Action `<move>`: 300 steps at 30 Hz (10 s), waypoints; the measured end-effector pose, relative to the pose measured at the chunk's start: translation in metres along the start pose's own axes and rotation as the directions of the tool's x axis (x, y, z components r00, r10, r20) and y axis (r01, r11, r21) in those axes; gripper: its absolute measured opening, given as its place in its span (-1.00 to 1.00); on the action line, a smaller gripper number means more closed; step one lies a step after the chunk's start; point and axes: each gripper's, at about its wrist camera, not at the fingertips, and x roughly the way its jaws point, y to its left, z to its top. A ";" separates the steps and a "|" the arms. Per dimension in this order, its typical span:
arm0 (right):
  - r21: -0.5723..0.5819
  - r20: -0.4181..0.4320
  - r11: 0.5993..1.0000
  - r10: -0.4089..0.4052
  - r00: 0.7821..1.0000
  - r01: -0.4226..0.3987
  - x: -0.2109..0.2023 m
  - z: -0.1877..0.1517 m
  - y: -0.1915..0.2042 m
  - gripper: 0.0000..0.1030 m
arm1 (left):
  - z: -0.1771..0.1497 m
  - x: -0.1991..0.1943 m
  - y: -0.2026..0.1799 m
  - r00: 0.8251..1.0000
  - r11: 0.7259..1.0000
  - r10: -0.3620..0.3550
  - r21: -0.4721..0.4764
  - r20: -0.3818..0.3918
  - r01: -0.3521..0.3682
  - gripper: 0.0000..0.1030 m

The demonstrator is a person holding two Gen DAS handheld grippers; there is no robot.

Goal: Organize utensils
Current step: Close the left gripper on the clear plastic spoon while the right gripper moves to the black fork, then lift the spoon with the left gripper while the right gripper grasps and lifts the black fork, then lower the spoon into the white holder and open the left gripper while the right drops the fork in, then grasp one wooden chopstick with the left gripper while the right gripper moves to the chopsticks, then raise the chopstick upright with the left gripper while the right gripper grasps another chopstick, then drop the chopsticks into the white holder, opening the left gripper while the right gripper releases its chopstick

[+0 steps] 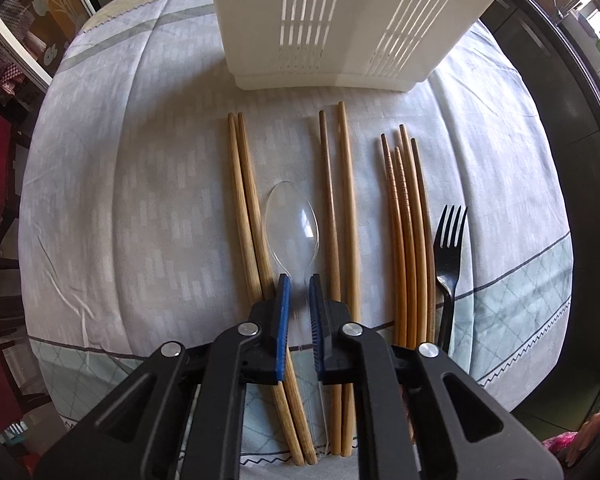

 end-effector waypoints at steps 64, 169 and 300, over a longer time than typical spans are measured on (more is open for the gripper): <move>0.151 -0.437 0.988 0.084 0.895 -0.019 0.151 0.039 0.040 -0.81 | -0.019 -0.187 0.026 0.783 0.977 -0.213 0.138 0.584 0.162 -0.84; 0.115 -0.481 0.989 0.136 0.866 -0.092 0.174 0.029 0.019 -0.57 | -0.061 -0.121 0.058 0.797 0.998 -0.060 0.053 0.601 0.035 -0.87; 0.195 -0.088 0.973 0.144 0.986 -0.125 0.039 0.028 -0.030 -0.59 | 0.010 0.011 0.026 0.986 0.999 -0.038 -0.016 0.160 0.041 -0.66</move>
